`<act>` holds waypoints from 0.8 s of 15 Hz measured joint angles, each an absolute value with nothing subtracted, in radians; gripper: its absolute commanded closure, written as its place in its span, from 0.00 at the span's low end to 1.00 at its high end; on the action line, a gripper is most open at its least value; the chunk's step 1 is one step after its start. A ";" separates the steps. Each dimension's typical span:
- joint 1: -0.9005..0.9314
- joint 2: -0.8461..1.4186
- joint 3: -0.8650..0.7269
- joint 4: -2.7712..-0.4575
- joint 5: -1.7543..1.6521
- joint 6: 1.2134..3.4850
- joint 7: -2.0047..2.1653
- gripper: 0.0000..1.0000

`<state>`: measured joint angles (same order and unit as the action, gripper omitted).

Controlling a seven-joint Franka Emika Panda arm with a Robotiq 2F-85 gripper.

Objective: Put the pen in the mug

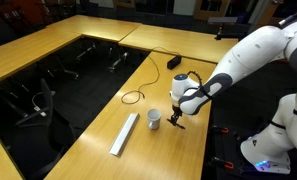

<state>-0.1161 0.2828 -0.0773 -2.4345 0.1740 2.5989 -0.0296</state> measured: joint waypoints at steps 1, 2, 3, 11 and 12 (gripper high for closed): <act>-0.119 0.315 -0.078 -2.415 0.171 2.599 -0.030 0.14; -0.121 0.344 -0.081 -2.396 0.167 2.599 -0.030 0.22; -0.122 0.372 -0.083 -2.379 0.165 2.599 -0.030 0.30; -0.120 0.448 -0.096 -2.322 0.092 2.592 -0.027 0.91; -0.118 0.448 -0.100 -2.320 0.077 2.586 -0.019 0.98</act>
<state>-0.1180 0.4478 -0.1002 -2.3195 0.0766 2.5862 -0.0194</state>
